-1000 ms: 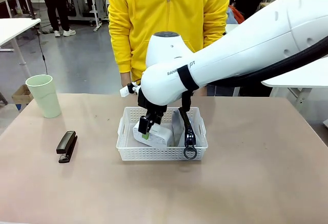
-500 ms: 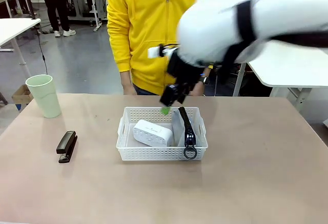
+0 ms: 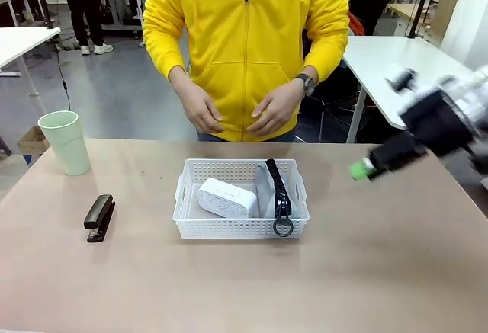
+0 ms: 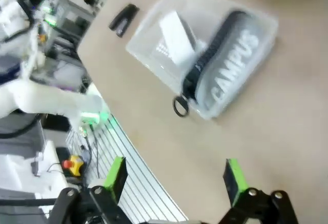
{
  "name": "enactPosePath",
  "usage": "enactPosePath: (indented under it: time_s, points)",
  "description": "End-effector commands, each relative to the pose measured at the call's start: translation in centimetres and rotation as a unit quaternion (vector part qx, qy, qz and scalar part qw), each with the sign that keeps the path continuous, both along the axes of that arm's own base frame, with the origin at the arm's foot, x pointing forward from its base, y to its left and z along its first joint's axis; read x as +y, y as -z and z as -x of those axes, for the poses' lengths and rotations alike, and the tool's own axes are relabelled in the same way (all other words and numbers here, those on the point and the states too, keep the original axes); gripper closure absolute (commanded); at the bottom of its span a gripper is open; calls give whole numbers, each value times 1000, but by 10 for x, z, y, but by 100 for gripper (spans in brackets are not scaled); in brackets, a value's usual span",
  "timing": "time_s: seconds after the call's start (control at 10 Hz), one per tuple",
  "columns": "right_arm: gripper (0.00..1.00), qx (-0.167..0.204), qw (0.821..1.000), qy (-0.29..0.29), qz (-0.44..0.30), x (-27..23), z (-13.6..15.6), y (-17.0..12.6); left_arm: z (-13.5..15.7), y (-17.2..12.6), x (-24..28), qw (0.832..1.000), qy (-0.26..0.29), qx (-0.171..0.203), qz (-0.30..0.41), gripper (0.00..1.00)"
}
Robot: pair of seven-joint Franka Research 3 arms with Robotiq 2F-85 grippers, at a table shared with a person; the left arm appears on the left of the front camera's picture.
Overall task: Efficiently arrange items inside the basket to fit them all.
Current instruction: Pick up the Digital clock and place it inside the Organizing basket.
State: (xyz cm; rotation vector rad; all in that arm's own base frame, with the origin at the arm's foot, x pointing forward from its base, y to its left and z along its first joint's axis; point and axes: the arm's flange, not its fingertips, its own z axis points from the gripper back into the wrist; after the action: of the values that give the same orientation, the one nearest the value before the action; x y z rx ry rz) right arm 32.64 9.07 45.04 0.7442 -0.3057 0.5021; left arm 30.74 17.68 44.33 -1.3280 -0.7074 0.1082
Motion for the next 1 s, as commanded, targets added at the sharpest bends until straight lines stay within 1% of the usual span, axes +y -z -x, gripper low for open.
enactPosePath:
  time_s: [0.0,0.1,0.2,0.3,0.4,0.5,0.6,0.9]
  points:
    - [0,-36,994,39,-93,-49,25,42,2,-1,0,1000,4,-6,1,0]
    - [0,-21,990,69,-121,-70,35,65,2,-1,0,1000,4,-6,1,0]
    - [0,-17,985,85,-151,-85,42,84,2,-1,0,1000,4,-6,1,0]
    - [0,-1,979,115,-171,-98,43,100,2,-1,0,1000,4,-6,1,0]
    - [0,2,970,111,-217,-105,40,115,2,-1,0,1000,4,-6,1,0]
    - [0,5,958,90,-272,-109,35,129,2,-1,0,1000,4,-6,1,0]
    - [0,7,978,122,-170,-126,-18,65,2,-1,0,1000,4,-6,1,0]
    - [0,7,978,122,-170,-126,-18,65,2,-1,0,1000,4,-6,1,0]
